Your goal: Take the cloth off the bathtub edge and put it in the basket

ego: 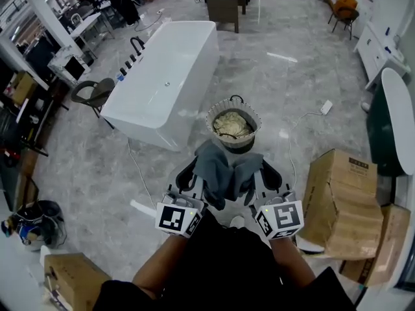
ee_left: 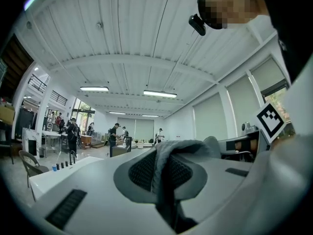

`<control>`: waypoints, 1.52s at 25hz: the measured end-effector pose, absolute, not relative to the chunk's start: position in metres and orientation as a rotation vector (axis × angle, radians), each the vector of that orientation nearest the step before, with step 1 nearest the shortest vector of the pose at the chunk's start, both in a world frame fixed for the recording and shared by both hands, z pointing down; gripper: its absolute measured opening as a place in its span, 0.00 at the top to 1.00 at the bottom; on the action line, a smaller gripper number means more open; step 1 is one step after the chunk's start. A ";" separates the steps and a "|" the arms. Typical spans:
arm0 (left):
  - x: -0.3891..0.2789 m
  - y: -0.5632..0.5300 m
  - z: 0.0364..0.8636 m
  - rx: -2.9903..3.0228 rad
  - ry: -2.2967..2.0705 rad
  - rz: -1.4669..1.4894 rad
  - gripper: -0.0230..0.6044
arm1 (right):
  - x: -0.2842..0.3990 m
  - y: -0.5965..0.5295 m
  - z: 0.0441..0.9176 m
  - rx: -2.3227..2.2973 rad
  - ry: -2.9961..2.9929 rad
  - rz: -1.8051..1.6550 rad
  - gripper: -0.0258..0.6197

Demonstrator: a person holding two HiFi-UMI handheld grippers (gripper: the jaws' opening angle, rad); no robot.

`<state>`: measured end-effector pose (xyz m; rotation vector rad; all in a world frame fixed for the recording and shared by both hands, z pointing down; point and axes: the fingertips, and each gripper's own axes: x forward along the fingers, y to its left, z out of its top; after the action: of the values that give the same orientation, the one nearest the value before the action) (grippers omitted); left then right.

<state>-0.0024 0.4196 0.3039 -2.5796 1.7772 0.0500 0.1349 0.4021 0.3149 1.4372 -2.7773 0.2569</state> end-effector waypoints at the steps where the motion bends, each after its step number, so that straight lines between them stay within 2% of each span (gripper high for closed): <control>1: 0.000 0.419 0.304 -2.582 1.772 0.036 0.90 | 0.137 0.401 0.315 1.444 -2.781 0.270 0.91; 19: 0.007 0.347 0.312 -2.628 1.703 0.054 0.90 | 0.141 0.336 0.325 1.482 -2.702 0.271 0.91; 38: -0.039 0.126 0.304 -2.828 1.541 0.167 0.90 | 0.088 0.121 0.316 1.628 -2.520 0.251 0.91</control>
<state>-0.0386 0.1259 0.3044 -2.8283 1.5409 0.1672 0.0876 0.1208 0.3163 1.6278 -2.5197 0.2513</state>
